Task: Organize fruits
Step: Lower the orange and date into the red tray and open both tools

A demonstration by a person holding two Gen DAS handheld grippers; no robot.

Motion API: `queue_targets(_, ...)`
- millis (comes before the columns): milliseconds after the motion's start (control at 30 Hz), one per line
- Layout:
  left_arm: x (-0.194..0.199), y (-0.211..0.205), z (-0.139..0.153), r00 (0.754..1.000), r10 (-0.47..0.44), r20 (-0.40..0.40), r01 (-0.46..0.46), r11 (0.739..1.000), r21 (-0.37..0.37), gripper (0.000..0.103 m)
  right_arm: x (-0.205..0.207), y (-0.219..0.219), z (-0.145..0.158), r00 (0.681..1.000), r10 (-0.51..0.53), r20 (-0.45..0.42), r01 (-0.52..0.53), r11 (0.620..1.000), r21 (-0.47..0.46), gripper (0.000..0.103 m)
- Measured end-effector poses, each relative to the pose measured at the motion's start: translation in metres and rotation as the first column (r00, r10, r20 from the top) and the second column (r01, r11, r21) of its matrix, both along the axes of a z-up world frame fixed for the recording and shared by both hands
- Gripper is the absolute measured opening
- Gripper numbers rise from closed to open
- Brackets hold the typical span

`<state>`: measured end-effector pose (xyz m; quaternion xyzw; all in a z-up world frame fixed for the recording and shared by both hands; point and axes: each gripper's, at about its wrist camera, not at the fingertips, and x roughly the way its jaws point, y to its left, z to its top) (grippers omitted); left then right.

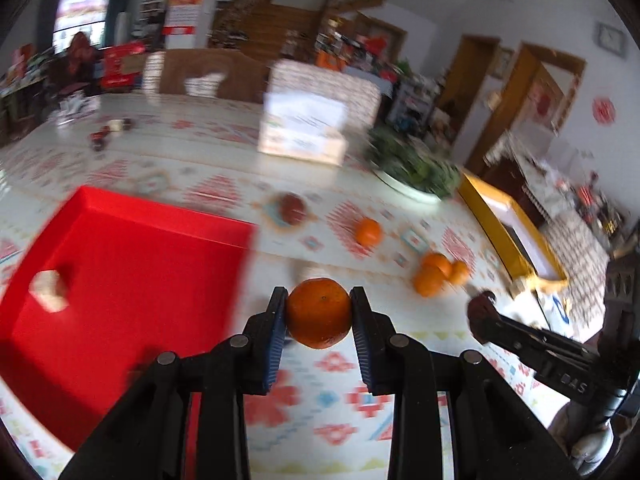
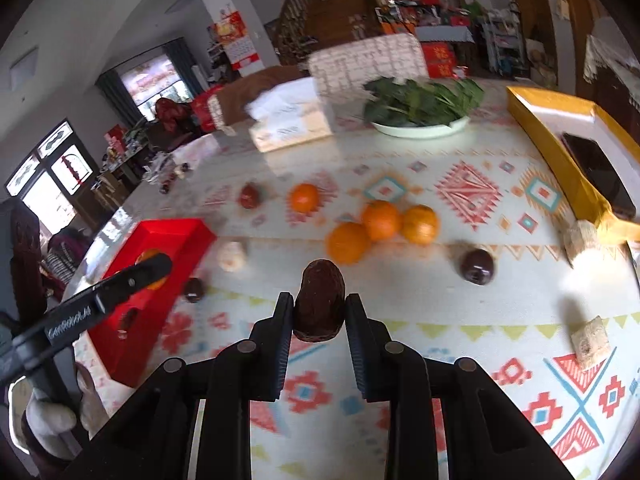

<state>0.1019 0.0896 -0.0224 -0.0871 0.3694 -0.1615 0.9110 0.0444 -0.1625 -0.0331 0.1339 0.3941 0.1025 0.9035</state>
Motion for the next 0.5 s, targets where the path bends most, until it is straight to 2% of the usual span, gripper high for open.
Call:
queue_targets(133,0.001,0.053,0.006,0.995,0.096,0.008,-0.096,0.995,0.006,0.030,0.001,0.037,0.013,0.997,0.074,0.013,-0.074,0.997,0.027,0.029)
queue_targets(300,0.012,0.107,-0.003,0.980,0.200,-0.006,-0.199,0.978,0.062,0.030,0.016,0.101,0.020,0.982,0.190,0.009,-0.190,0.980,0.057,0.029)
queue_targets(500,0.014,0.144,-0.025,0.967,0.249,-0.058,-0.245,0.967,0.067,0.030,0.042,0.176,0.007,0.954,0.297,-0.031,-0.295,0.954,0.047,0.029)
